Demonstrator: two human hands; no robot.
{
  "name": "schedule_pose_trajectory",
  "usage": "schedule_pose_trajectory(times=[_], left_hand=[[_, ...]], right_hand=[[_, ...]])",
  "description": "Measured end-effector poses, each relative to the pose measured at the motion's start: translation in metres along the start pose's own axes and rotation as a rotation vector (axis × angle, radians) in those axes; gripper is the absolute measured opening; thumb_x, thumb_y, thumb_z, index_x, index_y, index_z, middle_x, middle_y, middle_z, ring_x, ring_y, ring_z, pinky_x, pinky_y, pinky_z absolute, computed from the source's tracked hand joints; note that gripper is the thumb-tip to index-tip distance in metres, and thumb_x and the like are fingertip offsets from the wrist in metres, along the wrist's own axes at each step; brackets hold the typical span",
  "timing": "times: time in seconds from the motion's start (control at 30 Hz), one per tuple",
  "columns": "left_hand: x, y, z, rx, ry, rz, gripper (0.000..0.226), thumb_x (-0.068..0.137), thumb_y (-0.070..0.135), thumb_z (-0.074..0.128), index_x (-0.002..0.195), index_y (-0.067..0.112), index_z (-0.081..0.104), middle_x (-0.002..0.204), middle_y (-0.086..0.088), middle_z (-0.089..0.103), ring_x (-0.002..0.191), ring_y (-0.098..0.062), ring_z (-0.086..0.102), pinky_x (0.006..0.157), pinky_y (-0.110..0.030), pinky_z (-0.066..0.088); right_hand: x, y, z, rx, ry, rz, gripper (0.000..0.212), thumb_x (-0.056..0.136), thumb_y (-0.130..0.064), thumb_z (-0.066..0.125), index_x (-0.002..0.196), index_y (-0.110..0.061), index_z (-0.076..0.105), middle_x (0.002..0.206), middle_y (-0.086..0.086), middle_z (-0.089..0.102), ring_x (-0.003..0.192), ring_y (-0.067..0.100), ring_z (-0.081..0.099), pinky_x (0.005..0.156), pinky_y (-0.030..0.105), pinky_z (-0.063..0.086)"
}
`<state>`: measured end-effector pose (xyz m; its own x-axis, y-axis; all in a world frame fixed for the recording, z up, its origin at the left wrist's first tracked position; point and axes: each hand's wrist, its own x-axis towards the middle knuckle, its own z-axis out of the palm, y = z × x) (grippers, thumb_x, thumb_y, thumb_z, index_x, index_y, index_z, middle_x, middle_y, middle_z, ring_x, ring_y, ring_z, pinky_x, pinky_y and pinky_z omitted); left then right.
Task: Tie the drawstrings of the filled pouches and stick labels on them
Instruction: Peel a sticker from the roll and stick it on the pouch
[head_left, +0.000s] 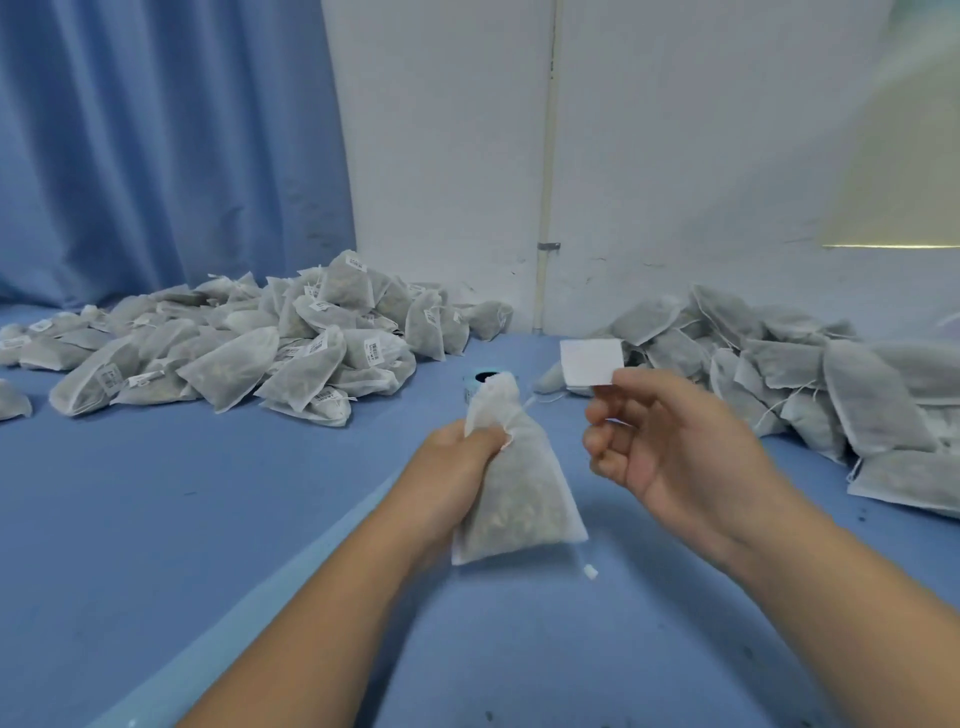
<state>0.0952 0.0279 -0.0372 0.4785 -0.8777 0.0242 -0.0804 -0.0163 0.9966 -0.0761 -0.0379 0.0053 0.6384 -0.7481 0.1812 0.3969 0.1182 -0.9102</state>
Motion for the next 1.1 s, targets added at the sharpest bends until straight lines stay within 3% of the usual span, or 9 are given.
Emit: schedule_pose_trajectory(times=[0.07, 0.23, 0.3, 0.43, 0.53, 0.63, 0.83, 0.97, 1.1], left_hand=[[-0.015, 0.005, 0.025, 0.089, -0.110, 0.082, 0.022, 0.086, 0.034, 0.057, 0.092, 0.018, 0.071, 0.091, -0.004, 0.076, 0.089, -0.023, 0.072, 0.084, -0.040, 0.054], [-0.042, 0.008, 0.067, 0.182, -0.254, 0.198, 0.017, 0.092, 0.037, 0.059, 0.087, 0.025, 0.069, 0.080, 0.005, 0.074, 0.070, -0.003, 0.063, 0.064, -0.018, 0.049], [-0.046, 0.007, 0.076, 0.174, -0.303, 0.172, 0.016, 0.093, 0.030, 0.061, 0.083, 0.021, 0.070, 0.073, 0.008, 0.070, 0.066, -0.004, 0.062, 0.061, -0.019, 0.048], [-0.047, 0.013, 0.086, 0.202, -0.422, 0.102, 0.018, 0.074, 0.033, 0.066, 0.087, 0.020, 0.070, 0.085, 0.000, 0.074, 0.080, -0.015, 0.069, 0.077, -0.034, 0.052], [-0.041, 0.017, 0.096, 0.175, -0.413, 0.051, 0.025, 0.068, 0.028, 0.064, 0.086, 0.012, 0.068, 0.082, -0.004, 0.070, 0.077, -0.018, 0.066, 0.075, -0.035, 0.049], [-0.039, 0.011, 0.106, -0.016, -0.342, -0.049, 0.021, 0.069, 0.020, 0.066, 0.086, 0.009, 0.071, 0.081, -0.010, 0.072, 0.075, -0.021, 0.068, 0.073, -0.034, 0.053], [-0.038, -0.001, 0.107, -0.183, -0.139, -0.095, 0.009, 0.089, 0.011, 0.062, 0.091, 0.007, 0.069, 0.083, -0.011, 0.074, 0.075, -0.023, 0.071, 0.070, -0.033, 0.055], [-0.042, -0.002, 0.109, -0.192, -0.089, -0.051, 0.008, 0.087, 0.009, 0.062, 0.089, 0.007, 0.069, 0.081, -0.010, 0.073, 0.074, -0.022, 0.069, 0.071, -0.036, 0.055], [-0.045, -0.003, 0.109, -0.151, -0.094, -0.003, 0.013, 0.084, 0.008, 0.061, 0.091, -0.001, 0.066, 0.077, -0.010, 0.068, 0.072, -0.023, 0.065, 0.069, -0.037, 0.052]], right_hand=[[-0.021, -0.005, -0.001, 0.047, -0.089, 0.008, 0.014, 0.072, -0.024, 0.065, 0.072, -0.011, 0.070, 0.068, 0.008, 0.060, 0.060, 0.022, 0.061, 0.049, 0.026, 0.049], [-0.050, -0.004, -0.024, 0.069, 0.053, -0.062, 0.026, 0.070, -0.020, 0.060, 0.086, 0.000, 0.064, 0.074, 0.016, 0.063, 0.077, 0.029, 0.067, 0.065, 0.031, 0.058], [-0.057, -0.004, -0.035, 0.113, 0.121, -0.094, 0.028, 0.069, -0.020, 0.060, 0.086, 0.002, 0.062, 0.074, 0.016, 0.063, 0.079, 0.030, 0.068, 0.067, 0.032, 0.058], [-0.062, -0.004, -0.050, 0.169, 0.227, -0.111, 0.026, 0.071, -0.019, 0.060, 0.086, 0.002, 0.060, 0.073, 0.015, 0.064, 0.081, 0.031, 0.069, 0.064, 0.030, 0.057], [-0.061, -0.005, -0.057, 0.182, 0.273, -0.127, 0.013, 0.085, -0.010, 0.054, 0.080, 0.000, 0.061, 0.071, 0.014, 0.066, 0.079, 0.029, 0.070, 0.063, 0.029, 0.058], [-0.063, -0.007, -0.063, 0.125, 0.334, -0.159, 0.019, 0.090, -0.009, 0.053, 0.074, -0.005, 0.064, 0.070, 0.010, 0.066, 0.077, 0.026, 0.070, 0.063, 0.029, 0.057], [-0.073, -0.006, -0.068, -0.591, 0.581, -0.337, 0.010, 0.081, -0.016, 0.065, 0.077, -0.025, 0.065, 0.067, -0.011, 0.064, 0.061, 0.005, 0.059, 0.057, 0.013, 0.045], [-0.074, 0.004, -0.059, -1.030, 0.567, -0.491, 0.006, 0.073, -0.024, 0.061, 0.077, -0.028, 0.059, 0.073, -0.011, 0.059, 0.073, 0.005, 0.054, 0.063, 0.007, 0.038], [-0.075, 0.014, -0.053, -1.220, 0.546, -0.551, 0.007, 0.074, -0.029, 0.059, 0.080, -0.028, 0.056, 0.077, -0.015, 0.052, 0.080, 0.001, 0.051, 0.067, 0.012, 0.039]])
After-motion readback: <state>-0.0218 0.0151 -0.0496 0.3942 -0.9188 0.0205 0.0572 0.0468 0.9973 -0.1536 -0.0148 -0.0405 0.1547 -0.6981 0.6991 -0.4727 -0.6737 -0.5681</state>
